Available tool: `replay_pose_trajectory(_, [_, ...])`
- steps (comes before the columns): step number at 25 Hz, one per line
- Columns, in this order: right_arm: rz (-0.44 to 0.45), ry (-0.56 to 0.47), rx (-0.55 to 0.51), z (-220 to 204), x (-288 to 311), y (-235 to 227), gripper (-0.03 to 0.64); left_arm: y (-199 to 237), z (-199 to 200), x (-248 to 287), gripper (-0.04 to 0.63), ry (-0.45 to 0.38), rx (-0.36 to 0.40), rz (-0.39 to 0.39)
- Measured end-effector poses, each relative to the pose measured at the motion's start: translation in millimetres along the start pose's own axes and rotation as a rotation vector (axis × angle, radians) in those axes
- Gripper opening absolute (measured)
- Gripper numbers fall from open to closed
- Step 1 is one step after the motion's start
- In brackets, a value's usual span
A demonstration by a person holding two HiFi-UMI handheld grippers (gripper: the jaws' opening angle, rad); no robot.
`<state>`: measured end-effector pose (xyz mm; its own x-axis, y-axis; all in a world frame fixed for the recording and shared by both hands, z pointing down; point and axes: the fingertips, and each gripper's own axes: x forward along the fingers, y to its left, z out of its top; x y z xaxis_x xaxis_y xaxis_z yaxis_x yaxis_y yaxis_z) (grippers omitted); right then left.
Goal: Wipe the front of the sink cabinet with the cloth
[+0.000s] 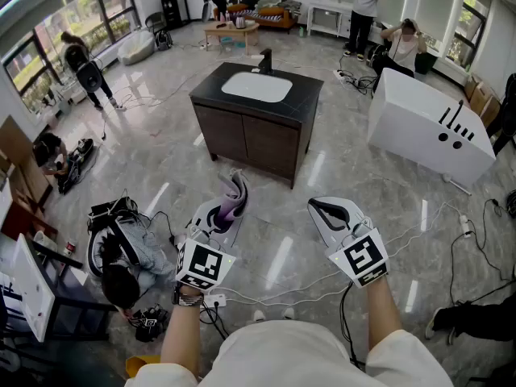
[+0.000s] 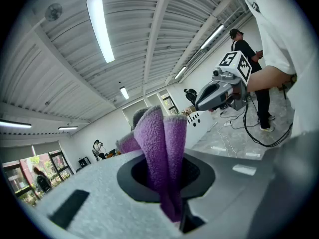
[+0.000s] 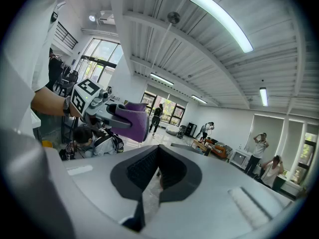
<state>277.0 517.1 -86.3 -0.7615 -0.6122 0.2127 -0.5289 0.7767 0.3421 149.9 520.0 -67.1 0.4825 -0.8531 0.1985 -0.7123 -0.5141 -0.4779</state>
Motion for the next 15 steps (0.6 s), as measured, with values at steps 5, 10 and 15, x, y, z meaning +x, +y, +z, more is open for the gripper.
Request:
replay_pose_trajectory(5, [0.001, 0.01, 0.035, -17.9, -0.7, -1.2, 0.006, -6.1, -9.0, 3.0, 0.041, 0.007, -0.024, -0.002])
replay_pose_trajectory(10, [-0.04, -0.033, 0.112, -17.1, -0.8, -7.3, 0.008, -3.9, -11.6, -1.7, 0.041, -0.004, -0.079, -0.008])
replay_pose_trajectory(15, [-0.037, -0.057, 0.173, -15.0, -0.4, -12.1, 0.008, -0.8, -11.1, 0.7, 0.041, -0.014, -0.124, -0.007])
